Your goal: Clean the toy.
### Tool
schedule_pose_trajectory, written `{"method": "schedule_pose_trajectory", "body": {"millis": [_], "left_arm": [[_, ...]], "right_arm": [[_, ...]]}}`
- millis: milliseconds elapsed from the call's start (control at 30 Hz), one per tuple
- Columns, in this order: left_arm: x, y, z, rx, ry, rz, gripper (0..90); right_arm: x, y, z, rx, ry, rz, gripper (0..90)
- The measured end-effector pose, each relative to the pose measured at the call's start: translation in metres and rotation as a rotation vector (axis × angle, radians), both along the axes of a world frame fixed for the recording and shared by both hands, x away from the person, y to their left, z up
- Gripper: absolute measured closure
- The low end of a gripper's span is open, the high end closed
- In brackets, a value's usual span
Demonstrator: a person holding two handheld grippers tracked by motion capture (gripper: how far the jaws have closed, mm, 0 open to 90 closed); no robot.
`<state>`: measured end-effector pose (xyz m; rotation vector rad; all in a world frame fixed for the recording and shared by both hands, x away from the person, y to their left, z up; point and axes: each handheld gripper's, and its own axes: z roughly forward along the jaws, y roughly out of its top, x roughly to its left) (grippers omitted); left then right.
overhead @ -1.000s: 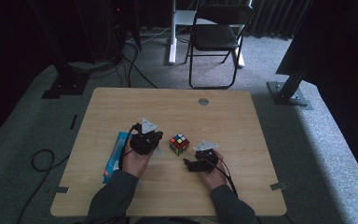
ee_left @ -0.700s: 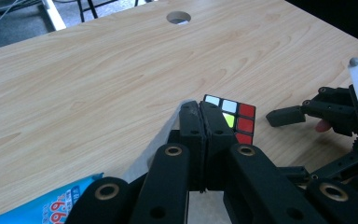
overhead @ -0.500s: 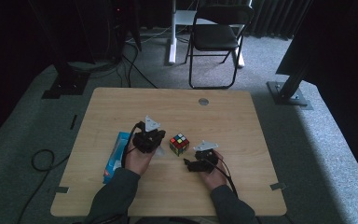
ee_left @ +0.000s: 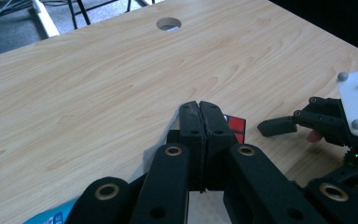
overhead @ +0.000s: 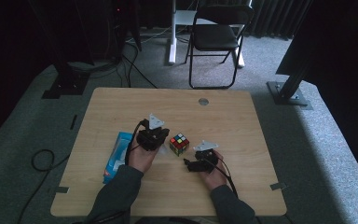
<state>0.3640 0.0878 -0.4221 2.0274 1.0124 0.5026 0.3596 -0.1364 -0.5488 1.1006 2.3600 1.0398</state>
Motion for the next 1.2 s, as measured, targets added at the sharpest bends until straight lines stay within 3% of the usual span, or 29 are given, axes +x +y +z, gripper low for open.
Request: {"method": "schedule_pose_trajectory", "body": {"millis": [467, 733, 967, 1200], "left_arm": [[0.009, -0.018, 0.010, -0.039, -0.004, -0.073, 89.2], [0.013, -0.039, 0.011, -0.023, -0.008, -0.120, 89.2], [0.017, -0.040, 0.002, -0.026, 0.015, -0.123, 88.7], [0.023, -0.034, -0.019, -0.032, 0.067, -0.104, 87.9]], "right_arm": [[0.000, 0.000, 0.000, 0.000, -0.001, 0.001, 22.5], [0.000, 0.000, 0.000, -0.001, -0.001, 0.002, 22.4], [0.000, 0.000, 0.000, 0.000, -0.001, 0.002, 22.3], [0.000, 0.000, 0.000, 0.001, -0.001, 0.002, 22.3]]}}
